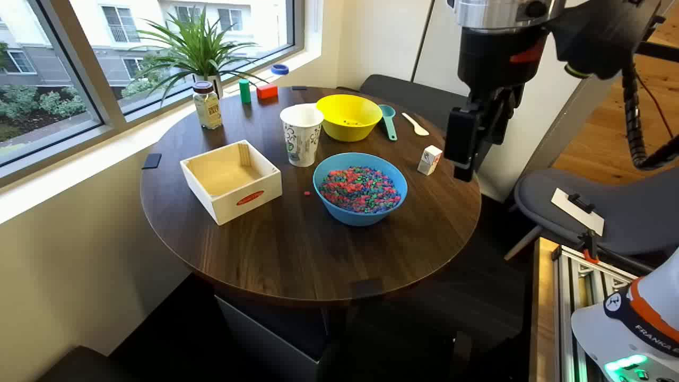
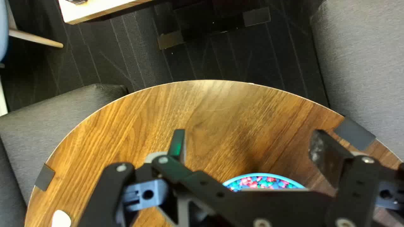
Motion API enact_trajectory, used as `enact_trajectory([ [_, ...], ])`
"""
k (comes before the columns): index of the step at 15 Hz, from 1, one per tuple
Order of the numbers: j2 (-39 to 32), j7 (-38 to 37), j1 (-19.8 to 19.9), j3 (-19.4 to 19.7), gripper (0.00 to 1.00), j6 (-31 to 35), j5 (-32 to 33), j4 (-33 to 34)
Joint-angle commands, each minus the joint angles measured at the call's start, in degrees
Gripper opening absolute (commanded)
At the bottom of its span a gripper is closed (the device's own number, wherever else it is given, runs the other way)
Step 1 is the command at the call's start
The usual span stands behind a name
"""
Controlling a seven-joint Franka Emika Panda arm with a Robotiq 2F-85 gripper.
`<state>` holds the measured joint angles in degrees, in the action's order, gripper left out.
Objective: Put the top block on the table at the left, the put the right block on the left block
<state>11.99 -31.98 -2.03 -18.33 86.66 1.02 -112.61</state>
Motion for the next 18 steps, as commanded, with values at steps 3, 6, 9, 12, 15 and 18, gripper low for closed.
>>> enact_trajectory([
  [3,-0.2,-0.3,-2.1,1.8,1.00,-0.1,0.3,0.1],
  [6,-0.2,-0.3,-2.1,1.8,1.00,-0.1,0.3,0.1],
  [9,3.2,-2.4,-0.9,3.9,1.00,4.9,1.6,-3.8],
  [12,5.9,-0.5,-0.4,6.7,1.00,11.7,1.9,-8.0],
  [15,7.8,0.8,0.1,8.1,1.00,20.0,4.5,-12.9],
  [18,9.3,2.5,0.7,9.7,1.00,28.0,4.8,-18.2],
])
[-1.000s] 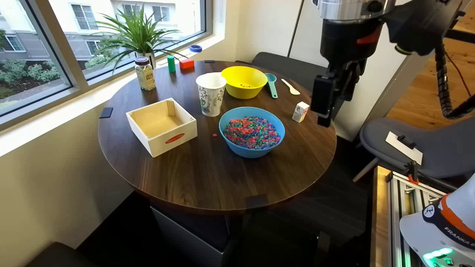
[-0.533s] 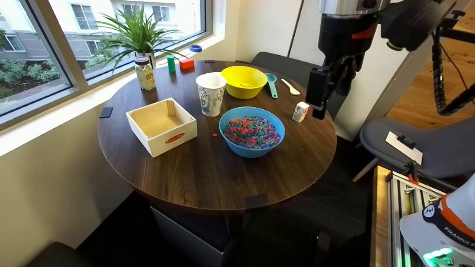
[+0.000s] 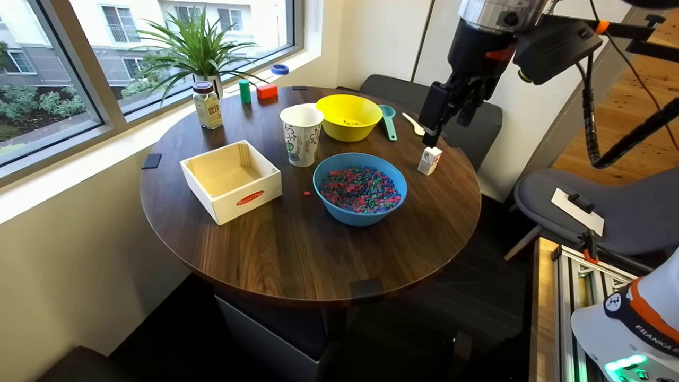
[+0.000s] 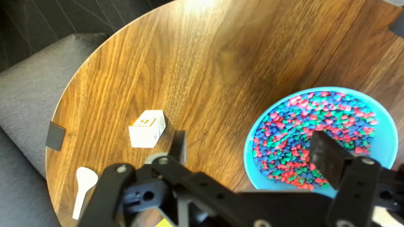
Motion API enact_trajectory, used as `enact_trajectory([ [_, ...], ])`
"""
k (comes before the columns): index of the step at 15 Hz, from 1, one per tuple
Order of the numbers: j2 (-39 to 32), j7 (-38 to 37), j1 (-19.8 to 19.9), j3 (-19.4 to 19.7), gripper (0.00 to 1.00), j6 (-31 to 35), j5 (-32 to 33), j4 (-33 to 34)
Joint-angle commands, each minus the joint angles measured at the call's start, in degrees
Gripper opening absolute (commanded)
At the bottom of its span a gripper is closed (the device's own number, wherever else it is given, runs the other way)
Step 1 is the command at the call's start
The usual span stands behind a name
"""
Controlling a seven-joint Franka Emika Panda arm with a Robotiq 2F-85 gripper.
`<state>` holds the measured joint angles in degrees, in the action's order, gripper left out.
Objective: Put the top block on the table at the left, the put the right block on the left block
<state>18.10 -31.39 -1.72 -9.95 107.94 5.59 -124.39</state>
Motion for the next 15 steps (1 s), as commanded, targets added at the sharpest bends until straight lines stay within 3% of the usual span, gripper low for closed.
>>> enact_trajectory([
  [1,3.2,2.0,0.8,1.6,1.00,8.4,0.6,-7.6],
  [3,1.2,1.3,0.8,1.2,1.00,6.2,-0.2,-4.8],
  [8,1.5,1.6,1.1,1.7,1.00,7.1,-0.3,-6.1],
  [15,1.9,2.7,5.4,5.0,1.00,7.6,3.5,-9.9],
])
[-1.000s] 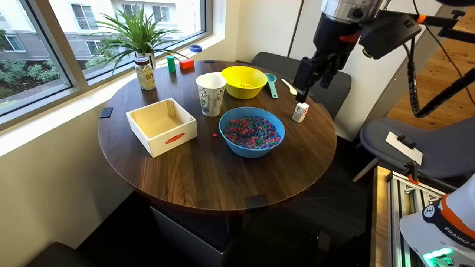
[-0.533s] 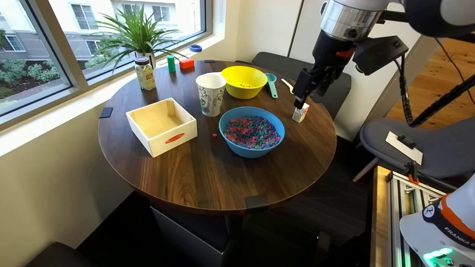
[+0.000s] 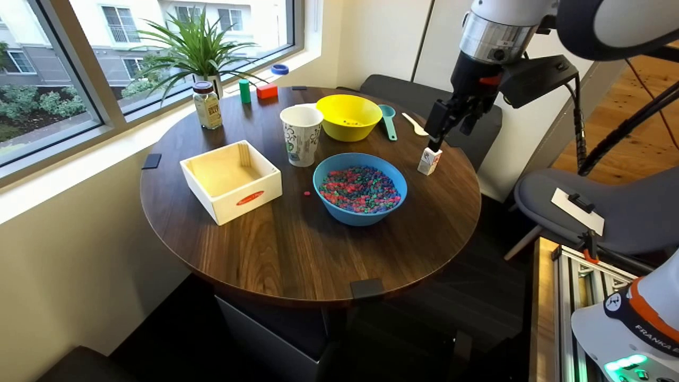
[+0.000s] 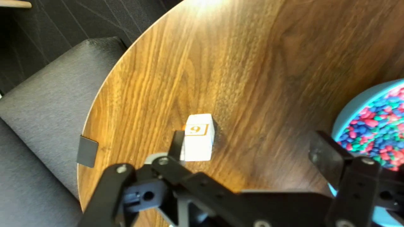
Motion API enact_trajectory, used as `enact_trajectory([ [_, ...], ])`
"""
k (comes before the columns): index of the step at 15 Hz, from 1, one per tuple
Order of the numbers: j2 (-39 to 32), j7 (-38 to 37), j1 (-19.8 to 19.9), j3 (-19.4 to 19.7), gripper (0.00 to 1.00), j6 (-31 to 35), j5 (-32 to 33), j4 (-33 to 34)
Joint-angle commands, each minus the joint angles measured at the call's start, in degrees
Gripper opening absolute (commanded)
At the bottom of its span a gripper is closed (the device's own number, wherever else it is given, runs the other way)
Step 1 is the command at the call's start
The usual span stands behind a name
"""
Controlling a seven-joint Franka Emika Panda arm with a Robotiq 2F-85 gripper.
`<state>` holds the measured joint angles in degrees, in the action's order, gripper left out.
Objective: Put the top block on the table at the left, the put the right block on the left block
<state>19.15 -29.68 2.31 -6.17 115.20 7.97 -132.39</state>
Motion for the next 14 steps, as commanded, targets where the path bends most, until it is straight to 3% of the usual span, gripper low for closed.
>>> enact_trajectory([
  [1,0.8,1.4,1.8,1.6,1.00,0.9,1.5,-2.3],
  [14,-0.9,12.3,2.9,7.3,1.00,12.4,-1.4,-6.9],
])
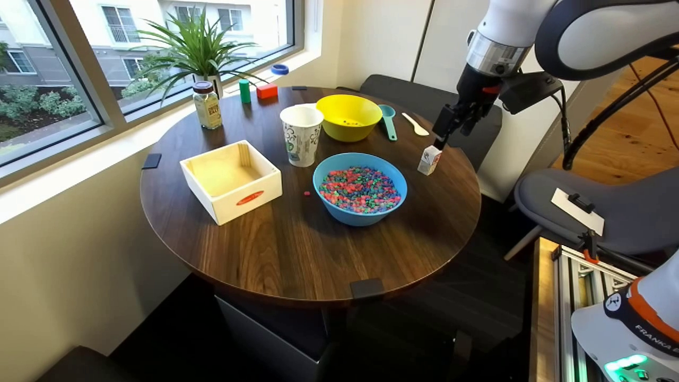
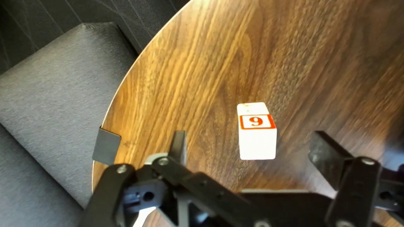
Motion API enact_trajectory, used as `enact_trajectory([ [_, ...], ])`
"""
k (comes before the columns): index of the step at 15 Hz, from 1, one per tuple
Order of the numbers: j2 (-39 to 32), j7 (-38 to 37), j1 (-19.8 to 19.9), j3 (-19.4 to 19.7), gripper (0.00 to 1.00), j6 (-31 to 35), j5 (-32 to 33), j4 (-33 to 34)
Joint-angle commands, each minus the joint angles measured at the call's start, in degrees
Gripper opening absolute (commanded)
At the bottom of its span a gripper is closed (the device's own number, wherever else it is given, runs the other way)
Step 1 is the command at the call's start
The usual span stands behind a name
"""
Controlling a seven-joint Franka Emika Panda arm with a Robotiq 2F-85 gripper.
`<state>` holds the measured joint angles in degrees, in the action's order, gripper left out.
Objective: Put the top block on the table at the left, the put the right block on the left block
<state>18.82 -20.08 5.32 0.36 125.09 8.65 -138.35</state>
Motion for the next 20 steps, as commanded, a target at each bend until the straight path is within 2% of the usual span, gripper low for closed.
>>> enact_trajectory([
  [1,-1.0,3.3,-0.1,0.9,1.00,2.8,-2.4,-0.8],
  [10,-3.8,7.4,-0.4,1.5,1.00,3.7,-6.1,-0.1],
  [20,-5.8,8.5,-0.2,2.2,1.00,6.1,-7.1,0.4],
])
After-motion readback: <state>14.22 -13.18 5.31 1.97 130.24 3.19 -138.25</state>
